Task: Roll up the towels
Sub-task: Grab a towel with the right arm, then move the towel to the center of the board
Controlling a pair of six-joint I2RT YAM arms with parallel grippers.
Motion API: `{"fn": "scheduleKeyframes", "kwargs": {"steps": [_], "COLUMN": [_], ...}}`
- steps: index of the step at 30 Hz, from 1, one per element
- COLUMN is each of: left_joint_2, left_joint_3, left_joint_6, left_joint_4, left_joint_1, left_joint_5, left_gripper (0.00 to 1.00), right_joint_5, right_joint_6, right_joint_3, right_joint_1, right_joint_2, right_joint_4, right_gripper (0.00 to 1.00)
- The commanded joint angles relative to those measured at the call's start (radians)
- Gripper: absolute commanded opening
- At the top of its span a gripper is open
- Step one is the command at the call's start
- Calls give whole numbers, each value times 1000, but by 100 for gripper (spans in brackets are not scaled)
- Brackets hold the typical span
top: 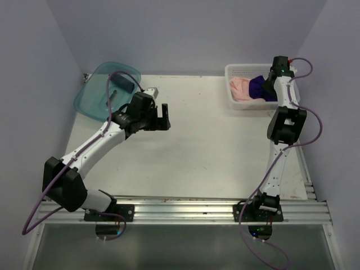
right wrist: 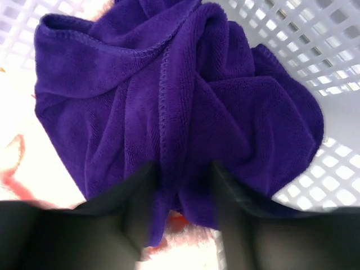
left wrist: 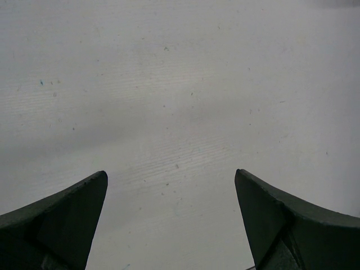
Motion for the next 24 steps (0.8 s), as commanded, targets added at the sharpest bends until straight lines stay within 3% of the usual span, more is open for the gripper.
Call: {"fn": "scheduleKeyframes", "kwargs": {"steps": [1,2,3,6,14,20,24], "left_joint_2": [-30,-28,-28,-31,-48,-92,-103], "left_joint_3": [-12,-12,-14,-12,1,20,50], "left_joint_6": [-24,-25,-27,-33,-31,-48,-45], "left_joint_4": [-13,-19,-19,-16,-7,21,-29], "left_joint_1": [-1,-1,-3,-1,-3,-1,2], "left_joint_5": [-19,-19,-19,-23,-12,11,-57], "left_gripper": [99,99,99,99,99,99,99], "right_joint_5": [-73,-82,-90,-122,-145,-61,-42], "right_joint_6": [15,15,15,16,0,-89,-120], "right_joint_3": [63,71,71,14,-377,-611,-697], "right_joint_1": [-10,-12,-13,-13,26,177,373], "right_joint_2": [10,10,8,-62,-514,-827,-991], "right_joint_4": [36,39,44,99,318,386,394], "right_gripper": [40,31,14,0,0,0,0]}}
